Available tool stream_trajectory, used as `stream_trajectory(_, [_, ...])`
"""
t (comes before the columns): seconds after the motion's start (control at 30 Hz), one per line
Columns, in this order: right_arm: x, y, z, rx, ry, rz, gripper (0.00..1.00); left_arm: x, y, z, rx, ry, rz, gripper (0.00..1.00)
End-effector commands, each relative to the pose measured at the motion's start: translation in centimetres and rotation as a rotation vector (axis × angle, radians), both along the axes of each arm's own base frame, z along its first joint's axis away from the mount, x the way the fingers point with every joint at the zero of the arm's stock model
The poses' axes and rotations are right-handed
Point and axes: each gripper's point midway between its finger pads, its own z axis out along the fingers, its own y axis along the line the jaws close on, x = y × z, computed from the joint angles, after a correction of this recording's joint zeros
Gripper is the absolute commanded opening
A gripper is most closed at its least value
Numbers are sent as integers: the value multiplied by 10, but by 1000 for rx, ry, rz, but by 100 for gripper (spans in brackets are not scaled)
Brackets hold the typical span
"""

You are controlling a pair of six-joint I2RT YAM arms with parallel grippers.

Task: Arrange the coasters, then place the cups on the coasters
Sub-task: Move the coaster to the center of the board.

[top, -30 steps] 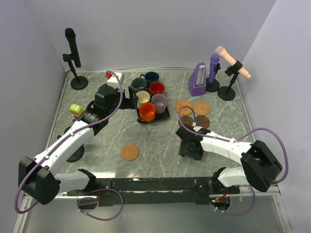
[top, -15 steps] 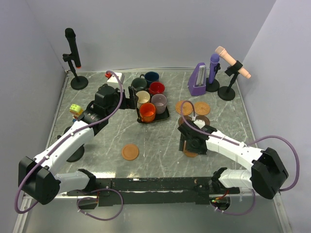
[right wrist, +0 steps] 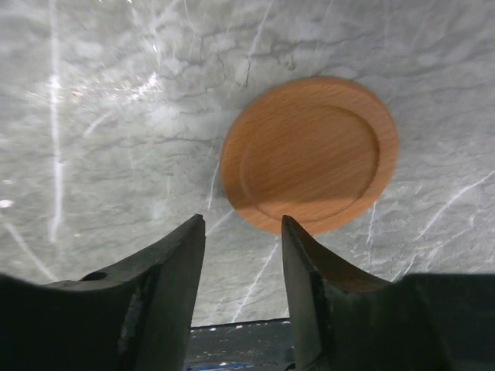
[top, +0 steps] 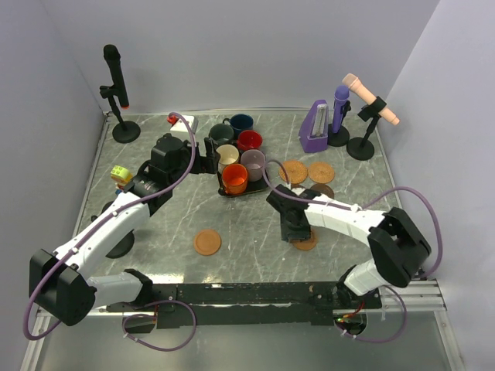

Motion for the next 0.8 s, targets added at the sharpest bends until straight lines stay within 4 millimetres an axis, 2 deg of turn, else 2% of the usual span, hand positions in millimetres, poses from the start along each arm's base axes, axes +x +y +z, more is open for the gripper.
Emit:
stream_trajectory(0.0, [5,7,-3,-14,6,23,49,-1,-2,20,-34,-50,-5,96])
stream_trajectory(0.37, [6,-4,-21,-107,56,45,43,-2,0,23,-34,-56,-1,97])
stream_trajectory(0.53, [9,-17,-20,-161,55,41,36,-2,0,23,-34,-56,0,97])
stream_trajectory(0.77, [22,-31,-15,-208,25,61,31,-2,0,23,-33,-58,0,97])
